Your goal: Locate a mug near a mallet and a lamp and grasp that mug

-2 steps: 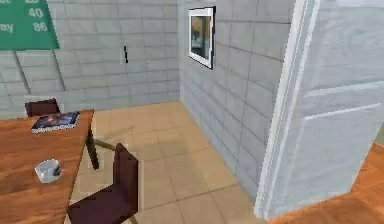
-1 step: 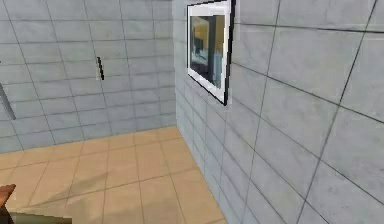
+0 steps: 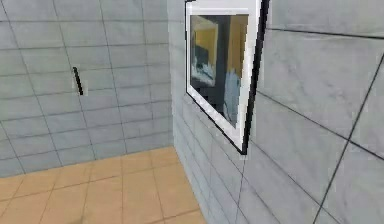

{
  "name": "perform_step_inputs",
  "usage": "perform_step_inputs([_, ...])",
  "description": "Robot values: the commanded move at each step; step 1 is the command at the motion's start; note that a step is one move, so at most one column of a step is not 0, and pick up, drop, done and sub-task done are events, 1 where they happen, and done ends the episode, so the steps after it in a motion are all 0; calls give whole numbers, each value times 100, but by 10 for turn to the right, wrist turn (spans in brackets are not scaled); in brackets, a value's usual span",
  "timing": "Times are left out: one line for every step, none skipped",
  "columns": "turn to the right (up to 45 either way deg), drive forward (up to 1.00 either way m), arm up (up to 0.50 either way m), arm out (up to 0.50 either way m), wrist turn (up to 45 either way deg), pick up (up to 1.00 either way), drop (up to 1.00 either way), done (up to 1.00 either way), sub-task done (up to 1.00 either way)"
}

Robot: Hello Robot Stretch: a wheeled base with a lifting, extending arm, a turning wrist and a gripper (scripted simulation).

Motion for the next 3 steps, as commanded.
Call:
perform_step_inputs([-450,0,0,0,0,0,0,0,0])
perform_step_inputs([-390,0,0,0,0,0,0,0,0])
perform_step_inputs([0,25,0,0,0,0,0,0,0])
